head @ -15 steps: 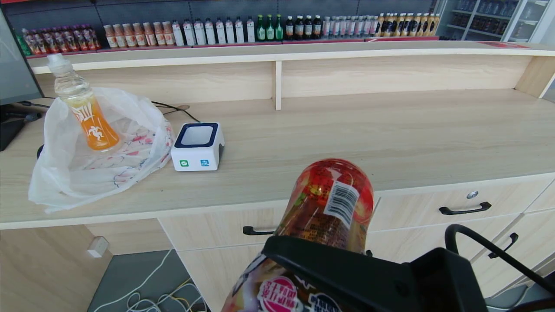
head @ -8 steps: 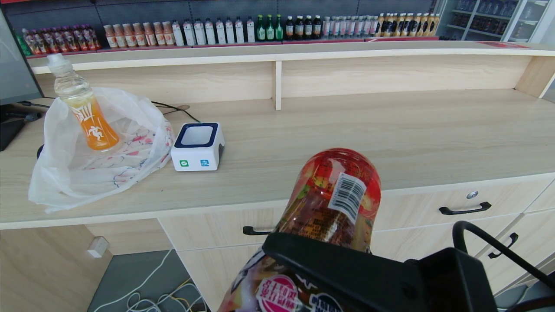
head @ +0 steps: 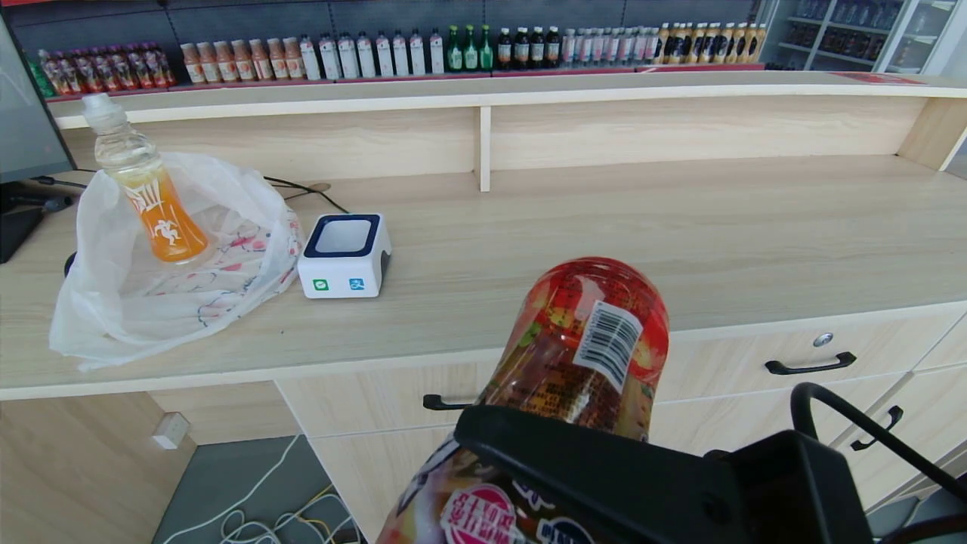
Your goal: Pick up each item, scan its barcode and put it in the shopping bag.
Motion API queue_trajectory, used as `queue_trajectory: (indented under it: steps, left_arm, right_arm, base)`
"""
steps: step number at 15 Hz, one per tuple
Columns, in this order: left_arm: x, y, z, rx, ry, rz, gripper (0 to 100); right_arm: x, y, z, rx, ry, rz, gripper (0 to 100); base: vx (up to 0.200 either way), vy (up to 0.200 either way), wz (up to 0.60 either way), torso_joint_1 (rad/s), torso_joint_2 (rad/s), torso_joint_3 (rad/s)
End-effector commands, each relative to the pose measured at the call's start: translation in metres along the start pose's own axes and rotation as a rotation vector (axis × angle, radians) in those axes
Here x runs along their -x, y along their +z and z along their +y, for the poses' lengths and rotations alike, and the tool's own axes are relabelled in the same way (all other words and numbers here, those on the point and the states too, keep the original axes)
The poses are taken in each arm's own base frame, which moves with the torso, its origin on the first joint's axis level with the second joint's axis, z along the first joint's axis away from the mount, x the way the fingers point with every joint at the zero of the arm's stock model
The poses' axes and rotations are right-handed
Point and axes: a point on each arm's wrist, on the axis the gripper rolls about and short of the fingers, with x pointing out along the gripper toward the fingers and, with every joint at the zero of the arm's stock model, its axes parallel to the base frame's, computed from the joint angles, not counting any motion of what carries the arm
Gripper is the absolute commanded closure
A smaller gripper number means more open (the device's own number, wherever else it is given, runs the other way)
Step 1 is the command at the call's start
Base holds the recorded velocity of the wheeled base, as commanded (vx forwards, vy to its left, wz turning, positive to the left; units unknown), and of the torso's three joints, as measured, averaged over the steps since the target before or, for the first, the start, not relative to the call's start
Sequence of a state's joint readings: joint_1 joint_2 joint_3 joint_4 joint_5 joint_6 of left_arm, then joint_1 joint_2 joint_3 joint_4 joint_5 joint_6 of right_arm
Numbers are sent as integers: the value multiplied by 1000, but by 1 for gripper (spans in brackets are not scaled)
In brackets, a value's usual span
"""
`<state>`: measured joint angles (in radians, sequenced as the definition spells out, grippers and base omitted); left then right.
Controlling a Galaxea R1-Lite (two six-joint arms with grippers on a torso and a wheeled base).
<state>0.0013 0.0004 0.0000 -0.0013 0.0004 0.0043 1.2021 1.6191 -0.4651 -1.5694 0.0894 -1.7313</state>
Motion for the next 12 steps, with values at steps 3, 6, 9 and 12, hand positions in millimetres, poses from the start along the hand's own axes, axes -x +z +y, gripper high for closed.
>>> queue_trajectory:
  steps: [3, 6, 9, 12]
  left_arm:
    - [0, 0, 0, 0, 1, -1, 0]
    - [0, 0, 0, 0, 0, -1, 0]
    - [0, 0, 0, 0, 1, -1, 0]
    - [0, 0, 0, 0, 0, -1, 0]
  right_arm:
    - [-1, 0, 0, -1, -4, -15, 100]
    - [-3, 0, 1, -2, -6, -16, 100]
    - [-3, 0, 1, -21, -4, -16, 100]
    - [-2, 1, 6, -141, 16, -17, 100]
  base:
    - [0, 0, 0, 0, 0, 0]
    - [0, 0, 0, 0, 0, 0]
    - [0, 0, 0, 0, 0, 0]
    - [0, 0, 0, 0, 0, 0]
